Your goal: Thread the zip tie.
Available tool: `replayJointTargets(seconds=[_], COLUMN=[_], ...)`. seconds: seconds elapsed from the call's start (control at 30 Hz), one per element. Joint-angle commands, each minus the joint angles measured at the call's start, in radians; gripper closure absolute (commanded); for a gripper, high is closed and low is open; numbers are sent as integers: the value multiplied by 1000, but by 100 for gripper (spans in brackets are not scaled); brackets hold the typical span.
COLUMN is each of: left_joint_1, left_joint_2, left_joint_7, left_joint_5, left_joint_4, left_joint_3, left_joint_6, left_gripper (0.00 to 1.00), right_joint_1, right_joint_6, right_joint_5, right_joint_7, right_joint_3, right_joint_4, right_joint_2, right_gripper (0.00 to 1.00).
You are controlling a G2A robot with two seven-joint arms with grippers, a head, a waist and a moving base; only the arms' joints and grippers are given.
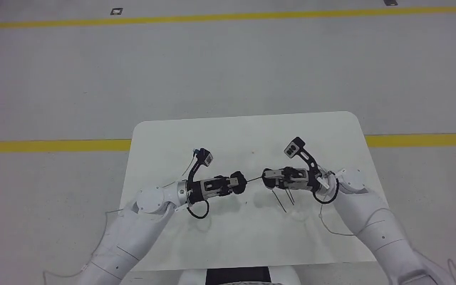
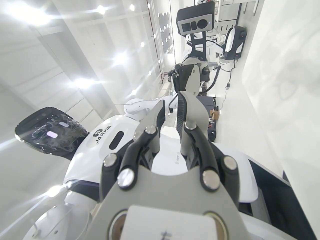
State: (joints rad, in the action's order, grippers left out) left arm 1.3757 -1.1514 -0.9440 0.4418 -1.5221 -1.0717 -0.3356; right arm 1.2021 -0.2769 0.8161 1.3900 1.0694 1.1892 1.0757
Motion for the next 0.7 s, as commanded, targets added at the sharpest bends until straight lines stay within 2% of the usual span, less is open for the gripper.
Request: replayJointTargets(seconds=[0.0, 0.13, 0.5, 0.67], left_joint_1=[0, 0, 0, 0], left_joint_2=[0, 0, 0, 0], left_joint_7=[0, 0, 0, 0], left_joint_5=[0, 0, 0, 0], left_joint_4=[0, 0, 0, 0], left_joint_3=[0, 0, 0, 0], left_joint_6=[0, 0, 0, 0], left_gripper=[100, 100, 100, 100], right_joint_1=[-2, -5, -12, -12], right_joint_6=[-1, -4, -9, -14], right_joint_5=[3, 8, 7, 3], right_joint_7=[0, 0, 0, 0], right_joint_3=[-2, -4, -11, -11], right_joint_4=[-2, -9, -20, -22], right_joint_2=[0, 0, 1, 0], right_gripper=[88, 88, 100, 100])
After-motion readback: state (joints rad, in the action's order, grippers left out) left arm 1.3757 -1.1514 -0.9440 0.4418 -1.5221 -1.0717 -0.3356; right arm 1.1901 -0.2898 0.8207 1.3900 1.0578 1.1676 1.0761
